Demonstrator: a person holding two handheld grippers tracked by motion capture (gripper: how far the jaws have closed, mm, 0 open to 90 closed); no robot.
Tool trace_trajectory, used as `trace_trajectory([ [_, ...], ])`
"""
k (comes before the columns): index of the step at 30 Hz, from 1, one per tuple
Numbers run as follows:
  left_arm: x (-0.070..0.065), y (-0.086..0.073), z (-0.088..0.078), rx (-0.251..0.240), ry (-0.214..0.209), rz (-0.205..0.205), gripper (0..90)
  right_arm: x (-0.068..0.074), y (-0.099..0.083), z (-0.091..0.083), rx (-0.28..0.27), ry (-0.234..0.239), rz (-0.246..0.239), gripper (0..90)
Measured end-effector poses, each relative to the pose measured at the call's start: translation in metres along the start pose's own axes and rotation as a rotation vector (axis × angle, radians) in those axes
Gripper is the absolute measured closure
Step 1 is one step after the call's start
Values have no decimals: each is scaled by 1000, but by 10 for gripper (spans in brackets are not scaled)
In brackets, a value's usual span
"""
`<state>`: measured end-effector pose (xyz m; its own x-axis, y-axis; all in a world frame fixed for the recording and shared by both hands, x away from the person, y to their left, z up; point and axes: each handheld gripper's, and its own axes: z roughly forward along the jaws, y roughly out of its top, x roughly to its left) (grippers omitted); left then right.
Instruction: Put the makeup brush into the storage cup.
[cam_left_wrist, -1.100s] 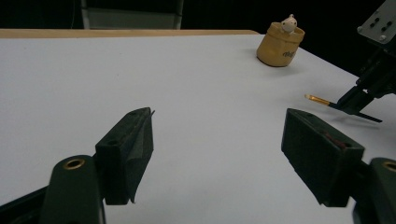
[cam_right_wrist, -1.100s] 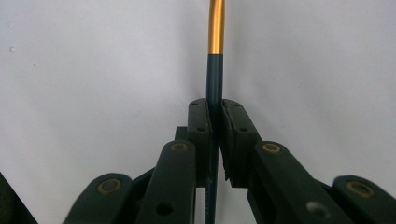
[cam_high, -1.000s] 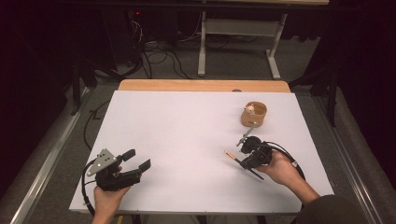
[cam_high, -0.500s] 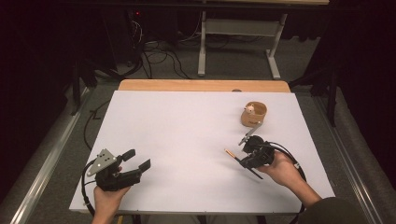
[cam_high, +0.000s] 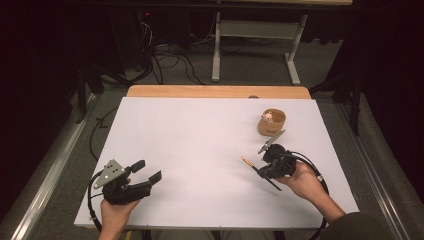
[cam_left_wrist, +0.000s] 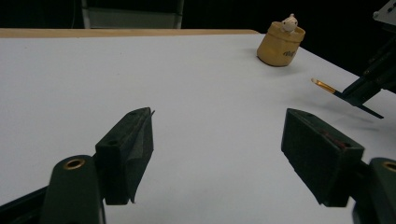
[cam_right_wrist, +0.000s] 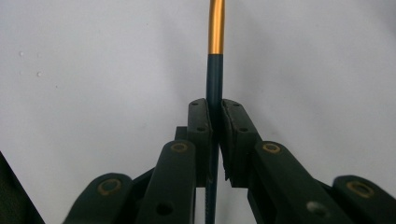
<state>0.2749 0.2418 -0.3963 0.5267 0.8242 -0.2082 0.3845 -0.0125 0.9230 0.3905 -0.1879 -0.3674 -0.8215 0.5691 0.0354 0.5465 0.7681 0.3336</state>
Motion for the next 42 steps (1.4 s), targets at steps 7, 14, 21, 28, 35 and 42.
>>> trace_trajectory([
  [7,0,0,-1,-2,1,0,257,-2,-2,-3,-28,1,13,851],
  [14,0,0,0,0,1,-2,257,-4,-3,-7,-51,2,19,851],
  [21,0,0,0,0,1,-3,257,-5,-4,-11,-79,4,31,850],
  [28,1,0,0,1,2,-3,257,-8,-6,-17,-116,-3,44,851],
  [35,0,0,0,4,1,-1,257,-11,-8,-21,-145,-5,50,851],
  [42,1,0,0,3,2,-2,257,-11,-8,-23,-166,-7,55,851],
])
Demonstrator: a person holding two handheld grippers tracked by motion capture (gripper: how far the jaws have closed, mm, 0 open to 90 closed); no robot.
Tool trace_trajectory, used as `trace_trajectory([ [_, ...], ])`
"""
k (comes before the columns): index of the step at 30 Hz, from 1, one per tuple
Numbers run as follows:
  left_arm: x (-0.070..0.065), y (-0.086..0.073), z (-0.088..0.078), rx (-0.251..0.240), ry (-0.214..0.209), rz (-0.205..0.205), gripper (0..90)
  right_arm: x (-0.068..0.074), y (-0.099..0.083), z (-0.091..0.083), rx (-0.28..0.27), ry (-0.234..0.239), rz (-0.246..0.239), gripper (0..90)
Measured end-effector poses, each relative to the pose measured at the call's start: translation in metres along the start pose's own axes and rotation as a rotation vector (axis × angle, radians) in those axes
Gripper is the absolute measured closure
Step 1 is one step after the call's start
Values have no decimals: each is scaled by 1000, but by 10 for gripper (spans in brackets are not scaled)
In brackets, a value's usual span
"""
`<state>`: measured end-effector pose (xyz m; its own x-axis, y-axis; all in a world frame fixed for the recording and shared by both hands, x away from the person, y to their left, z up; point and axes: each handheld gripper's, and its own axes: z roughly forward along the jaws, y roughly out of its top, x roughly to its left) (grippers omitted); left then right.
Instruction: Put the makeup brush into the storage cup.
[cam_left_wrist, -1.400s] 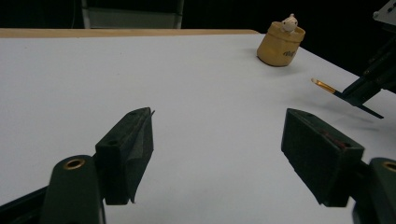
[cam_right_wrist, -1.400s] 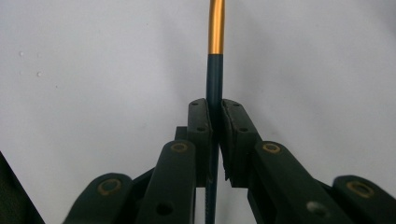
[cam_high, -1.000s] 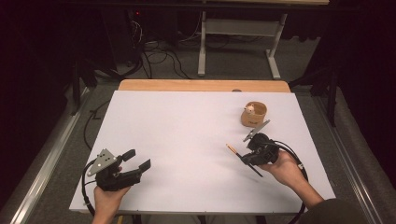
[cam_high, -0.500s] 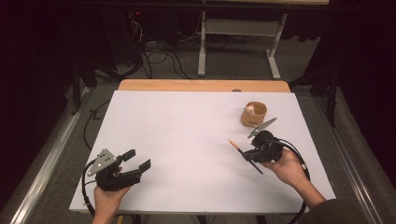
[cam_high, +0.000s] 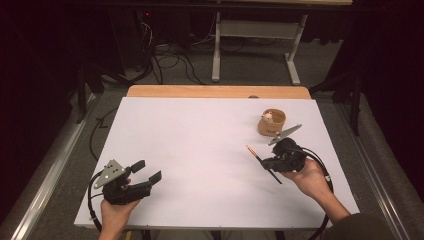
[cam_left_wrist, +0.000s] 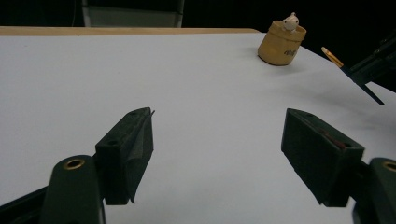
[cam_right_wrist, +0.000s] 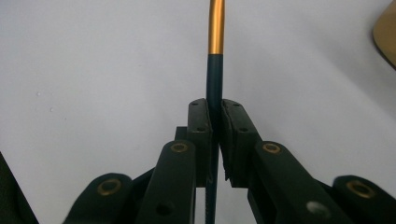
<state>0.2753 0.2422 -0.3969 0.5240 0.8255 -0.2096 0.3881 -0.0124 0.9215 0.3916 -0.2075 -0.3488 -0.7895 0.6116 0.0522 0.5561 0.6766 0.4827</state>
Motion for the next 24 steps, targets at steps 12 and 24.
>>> trace_trajectory([
  [12,0,0,0,-2,1,0,257,-3,0,-7,-41,-3,23,851],
  [24,0,0,0,3,1,4,257,-7,1,-12,-76,-13,38,851],
])
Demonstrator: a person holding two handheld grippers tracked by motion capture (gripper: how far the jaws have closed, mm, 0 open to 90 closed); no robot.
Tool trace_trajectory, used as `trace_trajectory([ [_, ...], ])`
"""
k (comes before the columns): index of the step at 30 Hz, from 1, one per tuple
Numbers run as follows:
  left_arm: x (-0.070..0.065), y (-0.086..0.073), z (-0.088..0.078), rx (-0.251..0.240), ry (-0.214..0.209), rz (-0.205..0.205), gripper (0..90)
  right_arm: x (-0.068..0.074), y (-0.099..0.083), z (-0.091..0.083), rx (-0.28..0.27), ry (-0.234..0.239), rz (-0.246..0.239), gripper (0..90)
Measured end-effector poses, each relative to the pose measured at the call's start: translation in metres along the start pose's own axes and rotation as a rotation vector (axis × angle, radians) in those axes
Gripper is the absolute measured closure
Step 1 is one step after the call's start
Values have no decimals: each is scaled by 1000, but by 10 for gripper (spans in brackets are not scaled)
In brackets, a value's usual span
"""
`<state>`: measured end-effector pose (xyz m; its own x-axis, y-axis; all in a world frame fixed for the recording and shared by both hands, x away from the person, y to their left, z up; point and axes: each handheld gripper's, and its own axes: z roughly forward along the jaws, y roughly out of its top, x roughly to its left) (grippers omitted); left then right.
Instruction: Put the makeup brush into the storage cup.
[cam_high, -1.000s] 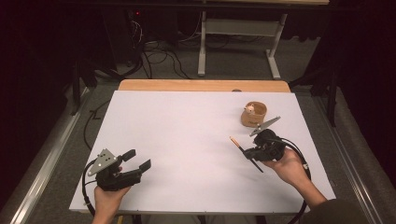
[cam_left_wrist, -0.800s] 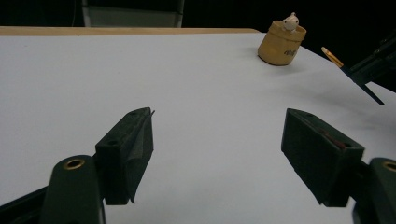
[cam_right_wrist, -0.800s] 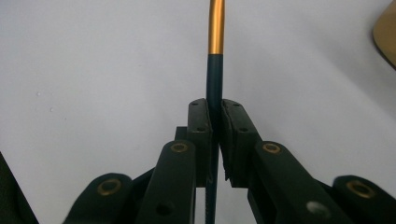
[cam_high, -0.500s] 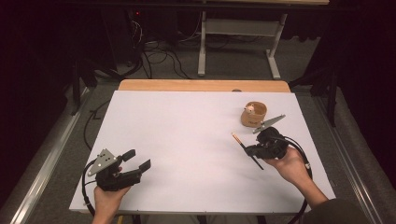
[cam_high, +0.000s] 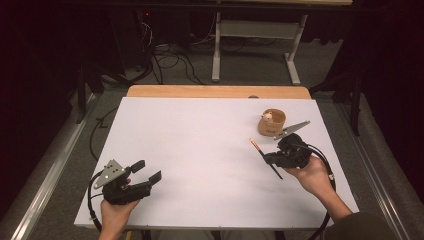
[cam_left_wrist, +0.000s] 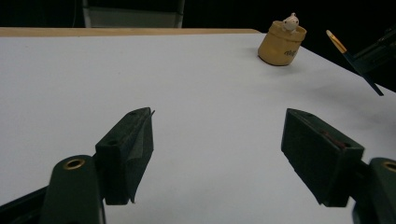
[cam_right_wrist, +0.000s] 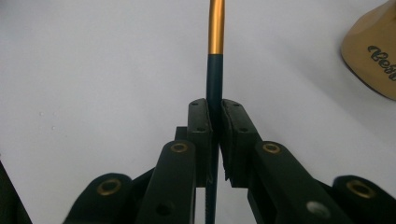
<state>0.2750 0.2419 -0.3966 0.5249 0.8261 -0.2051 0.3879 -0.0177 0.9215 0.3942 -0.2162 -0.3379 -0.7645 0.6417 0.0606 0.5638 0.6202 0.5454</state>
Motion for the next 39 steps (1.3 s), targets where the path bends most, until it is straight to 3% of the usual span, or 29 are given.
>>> trace_trajectory([
  [39,0,0,0,-1,2,-1,258,-11,9,-15,-94,-27,32,851],
])
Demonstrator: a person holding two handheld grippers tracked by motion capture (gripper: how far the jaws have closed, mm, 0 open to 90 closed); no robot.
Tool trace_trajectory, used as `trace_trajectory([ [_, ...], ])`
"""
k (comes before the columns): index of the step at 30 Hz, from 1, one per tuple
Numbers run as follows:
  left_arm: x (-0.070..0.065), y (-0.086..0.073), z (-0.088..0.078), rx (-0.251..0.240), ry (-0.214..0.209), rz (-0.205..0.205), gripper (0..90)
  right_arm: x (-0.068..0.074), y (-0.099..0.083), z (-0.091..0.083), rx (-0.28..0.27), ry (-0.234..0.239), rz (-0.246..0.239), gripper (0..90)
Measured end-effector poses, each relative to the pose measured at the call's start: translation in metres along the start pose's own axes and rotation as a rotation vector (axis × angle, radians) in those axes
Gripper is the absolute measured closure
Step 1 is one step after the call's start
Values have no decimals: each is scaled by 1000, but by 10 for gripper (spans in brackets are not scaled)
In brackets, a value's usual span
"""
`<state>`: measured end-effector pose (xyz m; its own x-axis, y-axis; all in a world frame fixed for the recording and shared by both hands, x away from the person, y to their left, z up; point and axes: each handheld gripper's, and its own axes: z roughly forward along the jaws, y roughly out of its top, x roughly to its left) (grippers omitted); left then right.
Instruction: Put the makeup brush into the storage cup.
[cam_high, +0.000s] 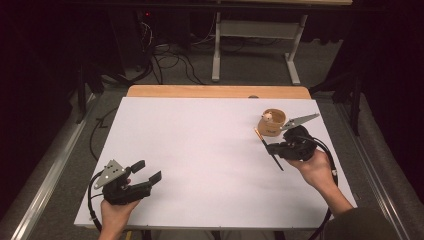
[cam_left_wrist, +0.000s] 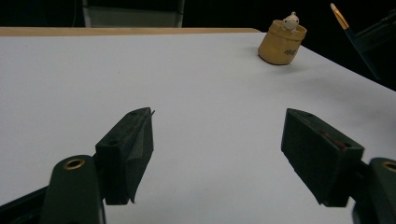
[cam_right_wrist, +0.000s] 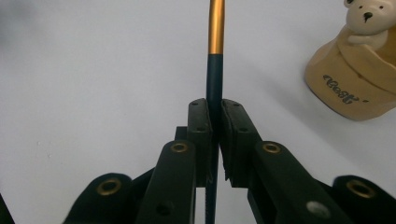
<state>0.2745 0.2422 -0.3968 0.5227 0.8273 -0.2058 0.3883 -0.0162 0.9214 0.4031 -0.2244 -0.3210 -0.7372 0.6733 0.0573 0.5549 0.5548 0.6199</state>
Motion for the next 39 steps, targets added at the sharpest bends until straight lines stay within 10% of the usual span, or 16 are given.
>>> trace_trajectory([
  [39,0,0,1,3,1,1,258,-17,19,-13,-97,-32,52,851],
])
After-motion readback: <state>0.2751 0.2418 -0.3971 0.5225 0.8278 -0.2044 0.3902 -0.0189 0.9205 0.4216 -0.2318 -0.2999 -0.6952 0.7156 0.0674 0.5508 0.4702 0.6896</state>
